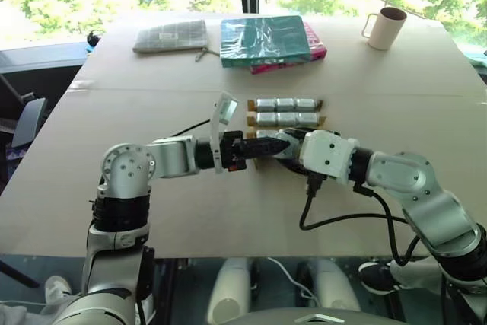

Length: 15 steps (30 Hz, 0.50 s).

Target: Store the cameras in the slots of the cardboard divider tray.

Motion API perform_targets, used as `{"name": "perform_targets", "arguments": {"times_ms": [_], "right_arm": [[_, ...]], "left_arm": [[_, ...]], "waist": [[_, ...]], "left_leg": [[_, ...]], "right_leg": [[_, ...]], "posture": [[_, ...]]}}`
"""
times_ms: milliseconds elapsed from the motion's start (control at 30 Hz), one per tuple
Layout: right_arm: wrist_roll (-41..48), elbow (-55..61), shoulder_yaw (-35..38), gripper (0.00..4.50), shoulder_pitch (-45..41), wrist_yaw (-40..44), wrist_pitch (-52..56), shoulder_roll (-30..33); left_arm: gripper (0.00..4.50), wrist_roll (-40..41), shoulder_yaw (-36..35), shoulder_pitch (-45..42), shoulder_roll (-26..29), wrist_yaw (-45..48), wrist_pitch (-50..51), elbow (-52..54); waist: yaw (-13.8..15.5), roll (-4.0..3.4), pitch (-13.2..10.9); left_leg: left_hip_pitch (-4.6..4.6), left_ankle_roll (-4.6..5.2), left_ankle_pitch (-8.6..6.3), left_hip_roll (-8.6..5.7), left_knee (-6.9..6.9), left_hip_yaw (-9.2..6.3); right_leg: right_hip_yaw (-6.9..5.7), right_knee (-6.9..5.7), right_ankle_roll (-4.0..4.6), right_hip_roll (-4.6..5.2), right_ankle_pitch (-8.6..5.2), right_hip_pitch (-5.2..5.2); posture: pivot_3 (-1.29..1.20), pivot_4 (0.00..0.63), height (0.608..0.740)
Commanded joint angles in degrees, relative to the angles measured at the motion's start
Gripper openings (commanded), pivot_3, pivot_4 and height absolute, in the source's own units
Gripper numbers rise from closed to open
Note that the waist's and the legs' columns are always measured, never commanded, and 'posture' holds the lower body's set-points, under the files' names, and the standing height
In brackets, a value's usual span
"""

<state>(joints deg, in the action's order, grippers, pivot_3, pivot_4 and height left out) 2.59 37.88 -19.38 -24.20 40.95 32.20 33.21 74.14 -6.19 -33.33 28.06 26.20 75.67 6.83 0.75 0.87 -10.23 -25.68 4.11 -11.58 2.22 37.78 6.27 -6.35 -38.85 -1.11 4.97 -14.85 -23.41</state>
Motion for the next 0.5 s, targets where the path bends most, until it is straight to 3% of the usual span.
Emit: {"name": "perform_targets", "arguments": {"times_ms": [33, 100, 200, 300, 500], "right_arm": [[1.01, 1.42, 3.70, 3.96, -0.05, -1.36, -0.44, -0.64], [1.73, 1.56, 7.63, 4.45, 2.53, -3.00, 0.65, -0.68], [10.08, 5.58, 19.66, 4.45, 12.01, -1.09, 3.75, -0.66], [17.22, 9.17, 30.50, 4.45, 21.17, 3.43, 3.82, 1.94], [26.39, 10.51, 44.98, 4.45, 29.15, 6.09, 3.23, 5.43]], "left_arm": [[0.74, -2.64, 1.07, -2.07, 0.23, 2.35, -2.36, 1.78], [0.74, -8.26, 3.36, -3.84, 1.21, 5.72, -6.89, 1.85], [0.74, -23.47, 12.54, -7.03, 5.56, 19.04, -22.17, 1.38], [0.74, -31.32, 18.44, -11.73, 6.67, 30.55, -30.33, -4.49], [0.74, -45.38, 27.16, -27.17, -1.49, 43.46, -42.22, -26.73]], "waist": [[-0.01, 0.00, 0.00], [0.14, 0.00, 0.00], [0.51, 0.03, 0.01], [0.99, -0.01, 0.00], [1.40, 0.00, -0.01]], "left_leg": [[0.00, 0.00, 0.00, 0.00, 0.00, 0.00], [-0.01, 0.00, 0.00, 0.00, 0.01, -0.01], [-0.03, 0.00, 0.00, -0.06, 0.02, -0.01], [-0.11, -0.01, -0.01, -0.09, -0.02, 0.02], [-0.03, 0.04, -0.03, -0.01, 0.03, 0.06]], "right_leg": [[0.01, 0.00, 0.00, 0.00, 0.00, 0.00], [-0.02, 0.00, 0.00, -0.02, 0.00, 0.00], [-0.09, 0.03, 0.01, -0.02, 0.01, 0.03], [-0.18, 0.11, 0.03, -0.02, 0.01, 0.01], [-0.25, 0.09, -0.21, -0.13, -0.13, 0.00]], "posture": [[0.00, 0.150, 0.740], [0.00, 0.150, 0.740], [0.00, 0.150, 0.740], [0.00, 0.150, 0.740], [0.00, 0.150, 0.740]]}}
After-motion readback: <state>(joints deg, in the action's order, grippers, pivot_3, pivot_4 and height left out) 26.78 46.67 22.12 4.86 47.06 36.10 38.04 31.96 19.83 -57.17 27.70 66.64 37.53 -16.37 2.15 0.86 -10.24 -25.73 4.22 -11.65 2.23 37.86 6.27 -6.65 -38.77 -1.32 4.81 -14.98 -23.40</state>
